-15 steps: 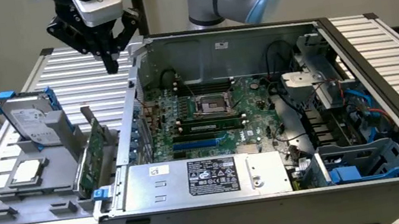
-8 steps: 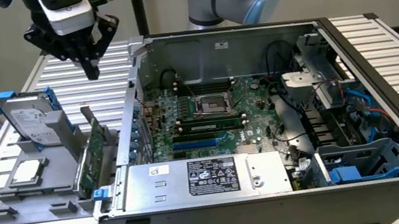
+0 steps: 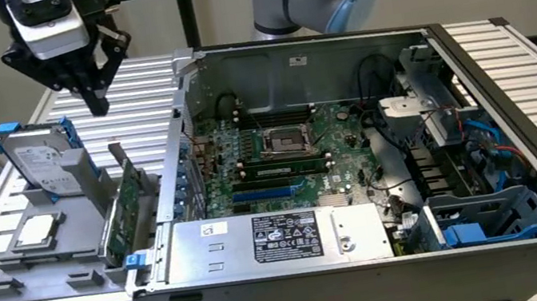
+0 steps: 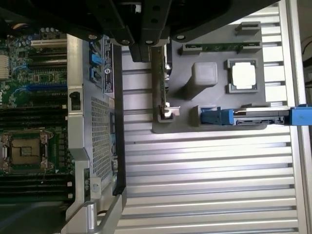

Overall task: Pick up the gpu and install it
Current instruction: 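Reach for the gpu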

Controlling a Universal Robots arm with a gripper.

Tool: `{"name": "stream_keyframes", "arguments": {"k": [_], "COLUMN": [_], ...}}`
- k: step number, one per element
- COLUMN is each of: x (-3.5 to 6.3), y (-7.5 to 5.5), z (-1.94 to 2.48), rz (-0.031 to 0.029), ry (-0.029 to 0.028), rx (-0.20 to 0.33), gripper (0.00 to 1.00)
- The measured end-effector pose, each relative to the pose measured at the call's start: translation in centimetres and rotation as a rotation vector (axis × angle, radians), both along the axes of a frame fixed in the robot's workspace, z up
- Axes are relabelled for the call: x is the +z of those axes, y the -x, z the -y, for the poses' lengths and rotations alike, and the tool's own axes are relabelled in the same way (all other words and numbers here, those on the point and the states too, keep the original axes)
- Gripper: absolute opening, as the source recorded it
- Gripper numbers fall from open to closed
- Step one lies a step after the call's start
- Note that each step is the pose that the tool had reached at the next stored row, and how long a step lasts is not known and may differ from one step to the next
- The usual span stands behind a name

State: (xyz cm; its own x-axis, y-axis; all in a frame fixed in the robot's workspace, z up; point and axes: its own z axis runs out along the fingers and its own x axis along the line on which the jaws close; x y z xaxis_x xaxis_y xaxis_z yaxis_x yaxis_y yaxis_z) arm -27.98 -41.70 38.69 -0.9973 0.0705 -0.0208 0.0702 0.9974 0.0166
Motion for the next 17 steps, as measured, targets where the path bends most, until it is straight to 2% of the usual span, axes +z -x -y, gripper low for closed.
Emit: {"name": "stream_keyframes", "arguments": {"k": [10,17], "x": [-0.56,-1.01], "y": [1.6,2.9], "z": [0.75,1.65], "rz": [-0.0070,-0.0077], "ry": [0.0033,0.0037], "rx": [0.000,0.000], "gripper": [0.11,0.11]}}
